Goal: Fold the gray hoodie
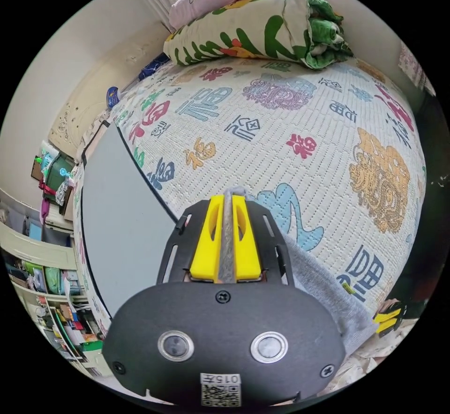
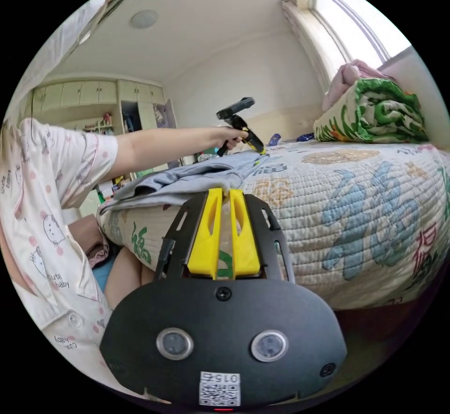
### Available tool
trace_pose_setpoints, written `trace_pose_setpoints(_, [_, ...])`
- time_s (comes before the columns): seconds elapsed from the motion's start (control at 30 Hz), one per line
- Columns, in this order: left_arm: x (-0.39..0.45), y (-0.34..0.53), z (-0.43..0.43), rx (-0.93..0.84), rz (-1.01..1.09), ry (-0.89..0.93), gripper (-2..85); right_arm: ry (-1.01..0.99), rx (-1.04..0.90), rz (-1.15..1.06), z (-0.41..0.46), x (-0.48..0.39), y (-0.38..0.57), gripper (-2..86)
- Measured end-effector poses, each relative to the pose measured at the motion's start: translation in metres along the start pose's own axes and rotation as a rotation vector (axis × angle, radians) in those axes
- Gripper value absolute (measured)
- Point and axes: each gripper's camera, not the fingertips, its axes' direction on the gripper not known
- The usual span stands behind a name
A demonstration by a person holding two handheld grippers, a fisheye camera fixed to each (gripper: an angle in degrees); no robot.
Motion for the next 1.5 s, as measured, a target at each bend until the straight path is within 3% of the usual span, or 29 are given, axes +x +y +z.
trace_pose_setpoints(0.2, [-0.019,-0.013,-0.076,0.199,-0.094,0.0,1.3,0.179,0.093,0.0,-0.036,0.025,0.002,1.5])
trace_pose_setpoints(0.4, [-0.057,-0.002,-0.22,0.587,-0.179,0.251,1.0,0.331,0.386,-0.005,-0.115,0.03,-0.017,1.1])
trace_pose_setpoints(0.53, [-0.131,0.05,-0.301,0.769,-0.258,0.424,1.0,0.157,0.536,-0.085,-0.148,-0.011,-0.016,1.1])
trace_pose_setpoints(0.67, [-0.23,0.143,-0.332,0.829,-0.342,0.484,0.8,-0.14,0.456,-0.202,-0.123,-0.074,-0.003,1.2])
trace_pose_setpoints(0.8, [-0.318,0.244,-0.331,0.832,-0.412,0.471,0.4,-0.357,0.33,-0.254,-0.077,-0.129,0.023,1.3])
trace_pose_setpoints(0.93, [-0.404,0.353,-0.305,0.744,-0.556,0.305,-0.3,-0.502,0.099,-0.327,-0.008,-0.198,0.067,1.5])
trace_pose_setpoints(1.03, [-0.46,0.418,-0.281,0.794,-0.68,0.454,-0.1,-0.525,-0.038,-0.369,0.034,-0.239,0.104,1.5])
trace_pose_setpoints(1.17, [-0.476,0.406,-0.27,0.618,-0.639,0.482,2.7,-0.448,-0.08,-0.422,0.06,-0.264,0.145,1.6])
trace_pose_setpoints(1.27, [-0.473,0.364,-0.261,0.499,-0.574,0.544,10.5,-0.45,-0.107,-0.411,0.071,-0.261,0.161,1.7])
trace_pose_setpoints(1.5, [-0.455,0.29,-0.231,0.285,-0.435,0.604,9.0,-0.463,-0.148,-0.412,0.076,-0.245,0.199,1.7])
